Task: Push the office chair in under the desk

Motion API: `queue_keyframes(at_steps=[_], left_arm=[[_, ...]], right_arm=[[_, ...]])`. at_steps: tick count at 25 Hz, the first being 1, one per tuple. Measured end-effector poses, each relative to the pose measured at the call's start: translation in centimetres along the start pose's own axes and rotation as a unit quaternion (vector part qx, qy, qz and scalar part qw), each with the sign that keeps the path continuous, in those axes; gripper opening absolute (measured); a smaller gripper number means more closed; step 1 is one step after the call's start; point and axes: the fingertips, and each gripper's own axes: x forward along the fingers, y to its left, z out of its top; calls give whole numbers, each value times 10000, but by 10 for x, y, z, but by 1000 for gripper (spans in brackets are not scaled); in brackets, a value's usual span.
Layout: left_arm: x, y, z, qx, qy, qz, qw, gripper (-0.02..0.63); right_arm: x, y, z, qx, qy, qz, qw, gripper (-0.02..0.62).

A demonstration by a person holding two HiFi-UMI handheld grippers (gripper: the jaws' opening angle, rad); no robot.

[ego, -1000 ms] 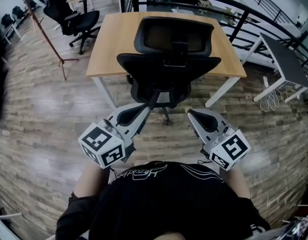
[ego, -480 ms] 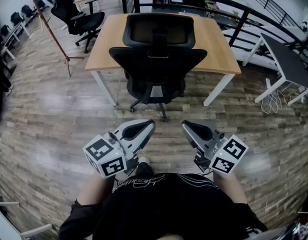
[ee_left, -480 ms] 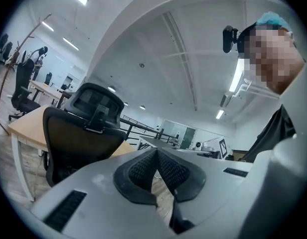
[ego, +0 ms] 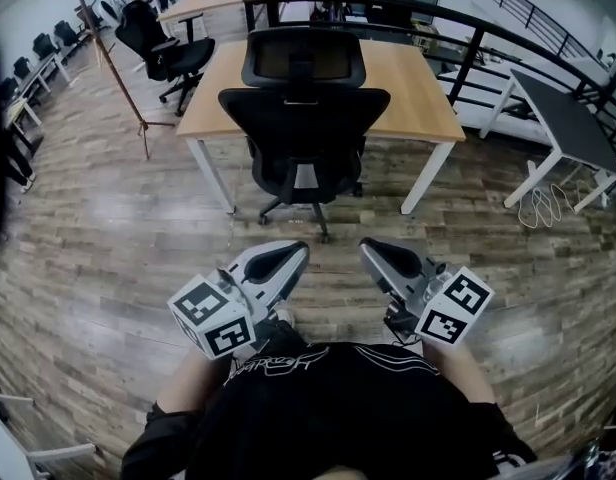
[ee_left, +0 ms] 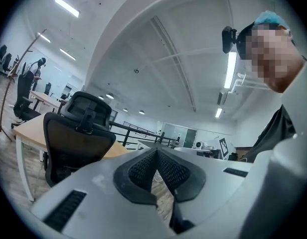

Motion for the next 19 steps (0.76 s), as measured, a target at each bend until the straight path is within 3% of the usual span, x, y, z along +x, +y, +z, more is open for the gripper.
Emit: queue_keyframes(at_steps=[7, 19], left_arm=[[-15, -37, 5, -48, -236, -267, 9994, 6], [-9, -74, 4, 195, -202, -361, 9990, 6]], right_arm=[[-25, 27, 6, -231, -124, -13, 9997, 40], [-60, 42, 17, -439, -232, -106, 9987, 40]])
